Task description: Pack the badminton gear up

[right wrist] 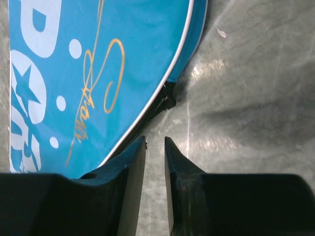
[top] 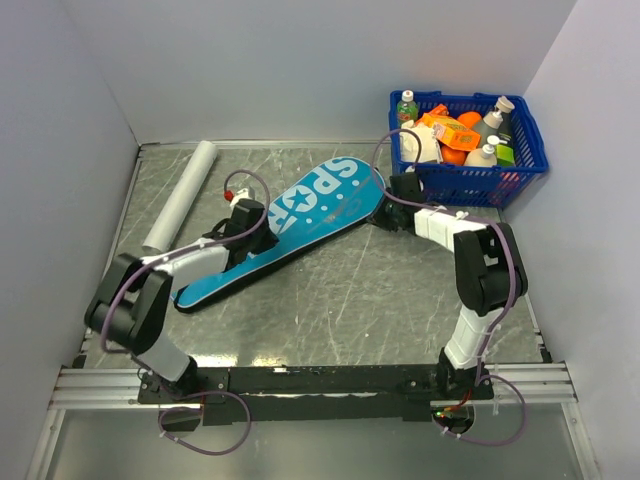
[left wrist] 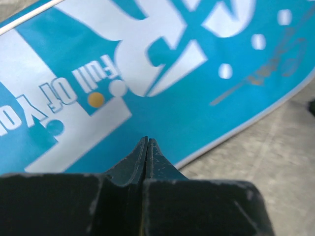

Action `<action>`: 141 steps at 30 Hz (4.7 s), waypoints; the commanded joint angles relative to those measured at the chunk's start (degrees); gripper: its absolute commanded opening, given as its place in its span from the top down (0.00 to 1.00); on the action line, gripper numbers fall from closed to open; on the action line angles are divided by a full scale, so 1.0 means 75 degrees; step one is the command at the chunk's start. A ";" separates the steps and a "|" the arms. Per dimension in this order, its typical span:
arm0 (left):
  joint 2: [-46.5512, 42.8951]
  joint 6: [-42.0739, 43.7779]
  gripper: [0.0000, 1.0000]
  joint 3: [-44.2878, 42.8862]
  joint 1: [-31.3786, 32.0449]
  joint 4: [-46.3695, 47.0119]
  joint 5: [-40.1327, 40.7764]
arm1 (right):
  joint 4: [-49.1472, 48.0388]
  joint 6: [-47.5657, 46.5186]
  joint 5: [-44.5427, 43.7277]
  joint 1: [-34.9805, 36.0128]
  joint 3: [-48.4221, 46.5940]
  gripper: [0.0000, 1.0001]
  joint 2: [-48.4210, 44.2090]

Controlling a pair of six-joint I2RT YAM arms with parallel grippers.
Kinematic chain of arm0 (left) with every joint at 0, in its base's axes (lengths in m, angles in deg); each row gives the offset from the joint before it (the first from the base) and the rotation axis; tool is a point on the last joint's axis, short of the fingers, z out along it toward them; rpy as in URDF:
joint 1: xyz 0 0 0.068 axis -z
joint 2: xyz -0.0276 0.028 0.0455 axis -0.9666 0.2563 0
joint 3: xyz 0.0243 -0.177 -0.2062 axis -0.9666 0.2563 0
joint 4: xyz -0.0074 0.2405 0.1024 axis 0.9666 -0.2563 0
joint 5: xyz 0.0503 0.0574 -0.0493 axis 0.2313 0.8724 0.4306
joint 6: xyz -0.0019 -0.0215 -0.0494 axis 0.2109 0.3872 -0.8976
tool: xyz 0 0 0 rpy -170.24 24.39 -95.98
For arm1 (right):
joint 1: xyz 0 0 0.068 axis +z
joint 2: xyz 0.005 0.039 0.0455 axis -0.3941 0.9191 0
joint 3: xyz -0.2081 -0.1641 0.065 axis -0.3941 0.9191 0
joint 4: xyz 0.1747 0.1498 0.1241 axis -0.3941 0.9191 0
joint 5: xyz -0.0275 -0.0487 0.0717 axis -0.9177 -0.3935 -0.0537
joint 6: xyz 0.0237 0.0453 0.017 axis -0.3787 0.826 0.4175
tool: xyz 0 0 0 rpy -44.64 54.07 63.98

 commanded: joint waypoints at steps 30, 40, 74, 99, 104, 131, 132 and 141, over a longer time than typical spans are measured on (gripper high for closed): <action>0.0902 0.0062 0.99 0.1068 -0.0056 0.1467 -0.0310 | -0.2814 0.1981 -0.1492 0.1200 0.1225 0.43 0.0223; 0.0493 0.0109 0.99 0.1619 -0.0056 0.1608 -0.0673 | -0.2403 0.3013 -0.2266 0.1424 0.0628 0.71 0.0892; -0.1361 0.0156 0.99 0.2322 0.1092 0.1044 -0.0428 | 0.0655 0.5077 -0.4657 0.3064 0.4693 0.94 -0.4240; -0.0410 0.0097 0.99 0.2544 0.1198 0.2006 -0.0826 | 0.1945 0.2216 -0.3907 0.1729 0.4530 0.80 -0.5929; -0.0398 0.0144 0.99 0.2615 0.1210 0.2053 -0.0955 | 0.1406 0.2192 -0.3474 0.1447 0.4576 0.86 -0.5238; 0.0094 0.0167 0.99 0.2604 0.1198 0.2334 -0.1283 | 0.0562 0.2228 -0.3134 0.1248 0.4190 0.73 -0.4218; 0.0082 0.0179 0.99 0.2604 0.1210 0.2334 -0.1283 | 0.0515 0.2216 -0.3098 0.1271 0.4190 0.72 -0.4171; 0.0094 0.0179 0.99 0.2639 0.1198 0.2334 -0.1271 | 0.0246 0.2275 -0.3157 0.1189 0.4155 0.69 -0.3726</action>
